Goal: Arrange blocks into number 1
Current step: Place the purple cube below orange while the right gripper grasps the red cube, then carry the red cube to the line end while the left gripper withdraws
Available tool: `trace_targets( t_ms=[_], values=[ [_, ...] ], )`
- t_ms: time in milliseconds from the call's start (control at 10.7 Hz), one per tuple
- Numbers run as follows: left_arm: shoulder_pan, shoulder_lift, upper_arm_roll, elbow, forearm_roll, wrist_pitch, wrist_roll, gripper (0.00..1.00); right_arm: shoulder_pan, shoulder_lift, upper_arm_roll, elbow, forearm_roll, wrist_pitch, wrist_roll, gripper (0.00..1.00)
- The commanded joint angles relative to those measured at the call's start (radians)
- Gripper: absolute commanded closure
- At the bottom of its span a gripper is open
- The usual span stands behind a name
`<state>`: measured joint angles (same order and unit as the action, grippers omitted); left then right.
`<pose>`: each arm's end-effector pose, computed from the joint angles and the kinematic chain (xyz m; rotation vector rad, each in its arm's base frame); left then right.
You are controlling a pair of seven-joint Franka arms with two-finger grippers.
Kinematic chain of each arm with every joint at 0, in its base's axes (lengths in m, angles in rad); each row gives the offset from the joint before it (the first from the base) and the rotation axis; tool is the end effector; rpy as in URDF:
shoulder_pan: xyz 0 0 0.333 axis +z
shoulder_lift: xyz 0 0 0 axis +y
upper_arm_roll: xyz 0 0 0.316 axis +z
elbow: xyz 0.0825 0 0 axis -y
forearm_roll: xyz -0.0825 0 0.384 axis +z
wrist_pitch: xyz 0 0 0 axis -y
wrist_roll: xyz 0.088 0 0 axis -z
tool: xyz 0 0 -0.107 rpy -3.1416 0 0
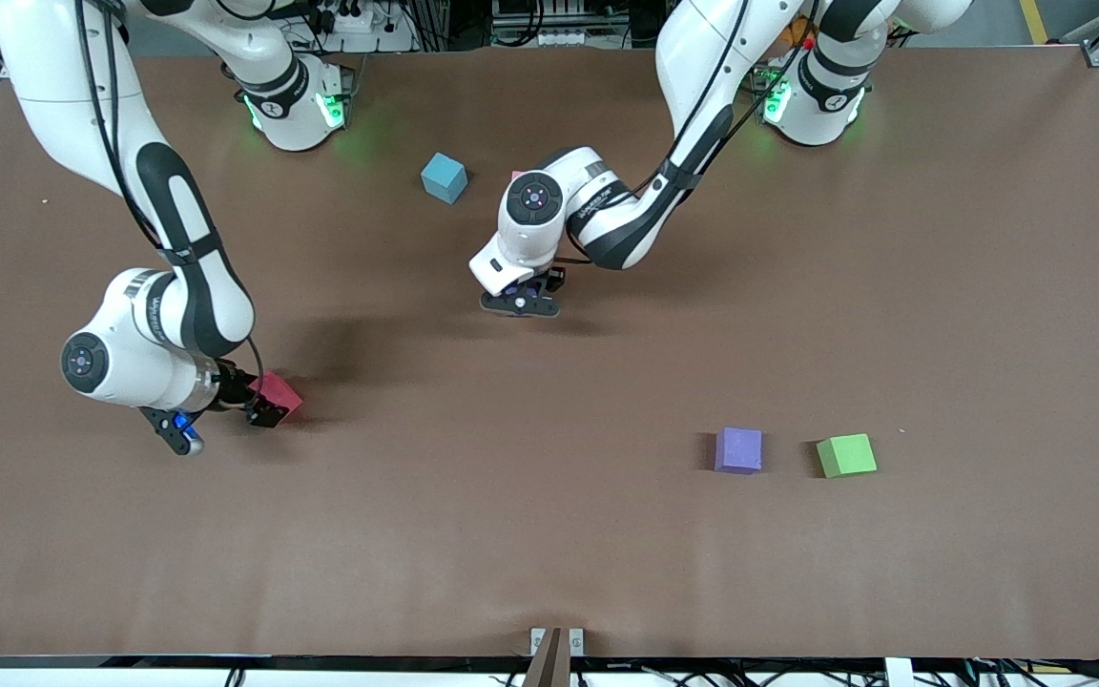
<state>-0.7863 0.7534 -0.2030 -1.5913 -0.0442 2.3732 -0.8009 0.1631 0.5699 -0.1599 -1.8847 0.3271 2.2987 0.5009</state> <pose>0.4010 -0.5754 0.2018 2.9960 -0.1507 -0.1591 0.6192 0.0124 0.1948 -2.8385 1.0603 0.2587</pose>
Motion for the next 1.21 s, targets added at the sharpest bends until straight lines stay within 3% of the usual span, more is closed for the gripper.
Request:
trace_targets(
  t_ms=[0,374,654,841,934,1028,1121],
  values=[
    [-0.027,0.009,0.016,0.017,-0.031,-0.017,-0.007,1.00,0.001,0.001,0.000,0.002,-0.011,0.005,-0.042,0.39],
    [-0.042,0.027,0.016,0.013,-0.016,-0.017,-0.009,1.00,0.025,-0.060,0.002,0.033,-0.019,-0.060,-0.089,0.41],
    [-0.048,0.027,0.016,0.007,-0.014,-0.035,-0.007,1.00,0.081,-0.146,0.008,0.033,-0.130,-0.125,-0.183,0.41],
    [-0.048,0.026,0.016,0.005,0.036,-0.080,-0.001,0.99,0.131,-0.189,0.010,0.024,-0.132,-0.182,-0.182,0.41],
    [-0.047,0.026,0.016,0.005,0.062,-0.104,-0.001,0.65,0.145,-0.211,0.011,0.013,-0.132,-0.189,-0.183,0.41],
    [-0.047,0.026,0.016,0.005,0.066,-0.117,-0.004,0.01,0.145,-0.220,0.028,0.003,-0.131,-0.190,-0.203,0.41],
    [-0.047,0.024,0.016,0.007,0.064,-0.118,-0.007,0.00,0.145,-0.231,0.049,-0.013,-0.131,-0.188,-0.214,0.41]
  ],
)
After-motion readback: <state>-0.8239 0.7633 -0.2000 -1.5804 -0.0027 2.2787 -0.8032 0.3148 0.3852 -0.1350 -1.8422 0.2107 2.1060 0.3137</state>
